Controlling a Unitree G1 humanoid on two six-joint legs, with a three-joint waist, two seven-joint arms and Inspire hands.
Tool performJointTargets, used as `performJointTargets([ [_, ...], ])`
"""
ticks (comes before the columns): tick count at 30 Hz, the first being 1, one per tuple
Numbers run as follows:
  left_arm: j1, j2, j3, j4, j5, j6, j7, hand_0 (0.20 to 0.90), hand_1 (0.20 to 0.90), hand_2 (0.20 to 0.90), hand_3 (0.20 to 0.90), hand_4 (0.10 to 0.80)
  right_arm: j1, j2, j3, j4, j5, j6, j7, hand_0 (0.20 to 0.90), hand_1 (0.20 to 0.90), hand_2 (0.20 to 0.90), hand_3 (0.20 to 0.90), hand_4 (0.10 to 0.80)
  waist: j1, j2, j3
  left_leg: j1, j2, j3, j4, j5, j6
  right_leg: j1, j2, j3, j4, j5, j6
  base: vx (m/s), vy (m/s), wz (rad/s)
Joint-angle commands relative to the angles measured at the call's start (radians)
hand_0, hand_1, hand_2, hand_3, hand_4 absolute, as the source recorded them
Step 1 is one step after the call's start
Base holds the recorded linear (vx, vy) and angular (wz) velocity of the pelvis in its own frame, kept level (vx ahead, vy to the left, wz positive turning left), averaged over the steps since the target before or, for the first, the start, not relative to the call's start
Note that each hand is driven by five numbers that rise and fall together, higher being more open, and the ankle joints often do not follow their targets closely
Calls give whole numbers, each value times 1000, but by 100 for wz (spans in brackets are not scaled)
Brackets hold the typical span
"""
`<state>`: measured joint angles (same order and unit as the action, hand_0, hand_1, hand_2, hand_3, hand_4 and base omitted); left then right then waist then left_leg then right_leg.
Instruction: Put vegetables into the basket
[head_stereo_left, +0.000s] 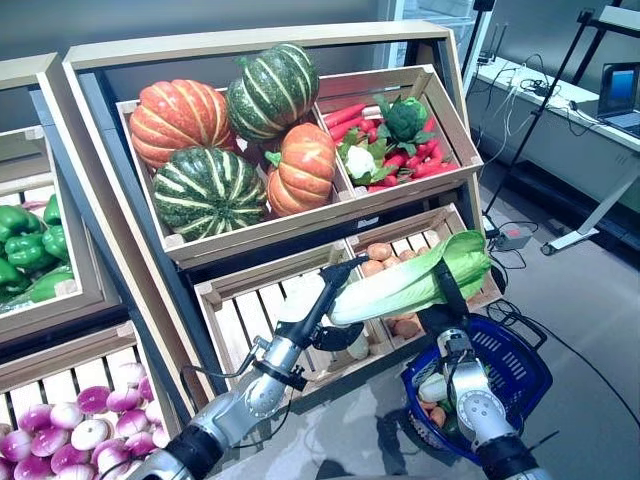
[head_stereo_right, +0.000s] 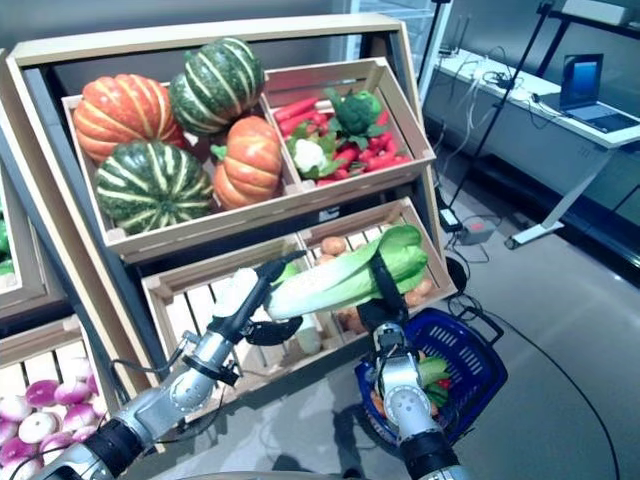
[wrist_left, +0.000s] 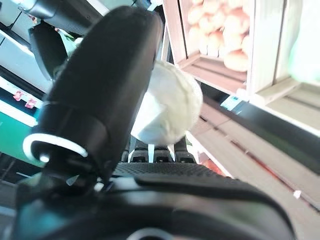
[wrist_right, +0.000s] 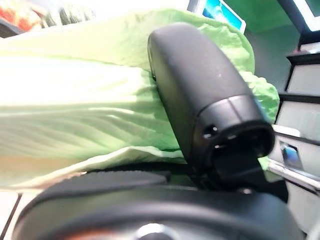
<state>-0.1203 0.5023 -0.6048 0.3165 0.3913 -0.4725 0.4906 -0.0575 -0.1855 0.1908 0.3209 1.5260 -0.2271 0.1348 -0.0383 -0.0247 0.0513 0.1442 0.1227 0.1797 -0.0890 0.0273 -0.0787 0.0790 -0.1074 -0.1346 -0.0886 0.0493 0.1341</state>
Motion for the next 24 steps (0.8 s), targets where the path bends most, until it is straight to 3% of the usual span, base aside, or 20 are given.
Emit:
performJointTargets([
  [1,-89,25,157,8,-27,-78,116,900,900,900,900,800,-63,-26,-149,-48,-80,-120,44,300,300,300,300,400,-9,-21,12,-10,-3,-5,2,-30,20,9,-24,38,1,33,-14,-20,-11,-7],
  [9,-49,52,244,27,-18,-59,144,900,900,900,900,800,-9,-43,-260,3,-56,-170,22,300,300,300,300,400,-32,-14,27,-7,8,7,2,-18,14,6,-15,55,1,41,-22,-10,-17,-6],
  [13,-48,34,290,52,-171,-44,76,900,900,900,900,800,2,-33,-294,-15,-17,-186,48,300,300,300,300,400,-37,-10,26,1,14,4,2,-26,10,18,-10,51,1,28,-25,-8,-102,-3],
  [18,-44,-12,356,83,-294,-14,33,900,900,900,900,800,6,-12,-288,-88,-117,-242,20,300,300,300,300,400,-47,-11,24,21,29,21,15,-13,-1,19,8,69,1,21,-44,-3,-131,-13],
  [19,-39,-22,370,86,-323,-6,30,900,900,900,900,800,4,-8,-286,-96,-154,-247,14,300,300,300,300,400,-51,-17,29,8,40,36,71,-21,-10,18,13,80,1,25,-55,-23,-155,-9],
  [20,-32,-40,392,94,-377,-8,18,900,900,900,900,800,6,-6,-288,-100,-197,-242,12,300,300,300,300,400,-52,-28,43,-48,61,37,219,11,-28,16,22,96,3,36,-76,-27,-199,-15],
  [21,-28,-55,407,97,-412,-3,4,900,900,900,900,800,9,-10,-288,-94,-222,-236,12,300,300,300,300,400,-46,-36,61,-111,62,9,345,46,-34,20,28,109,4,46,-93,-18,-164,-30],
  [23,-22,-70,417,100,-440,0,-37,900,900,900,900,800,11,-20,-288,-81,-256,-231,14,300,300,300,300,400,-38,-40,86,-192,52,-26,441,66,-32,30,33,122,6,51,-107,25,-30,-38],
  [24,-14,-71,417,99,-433,-16,-54,900,900,900,900,800,9,-34,-283,-67,-274,-233,21,300,300,300,300,400,-28,-35,102,-227,19,-61,418,55,-23,41,36,133,8,47,-101,72,88,-37],
])
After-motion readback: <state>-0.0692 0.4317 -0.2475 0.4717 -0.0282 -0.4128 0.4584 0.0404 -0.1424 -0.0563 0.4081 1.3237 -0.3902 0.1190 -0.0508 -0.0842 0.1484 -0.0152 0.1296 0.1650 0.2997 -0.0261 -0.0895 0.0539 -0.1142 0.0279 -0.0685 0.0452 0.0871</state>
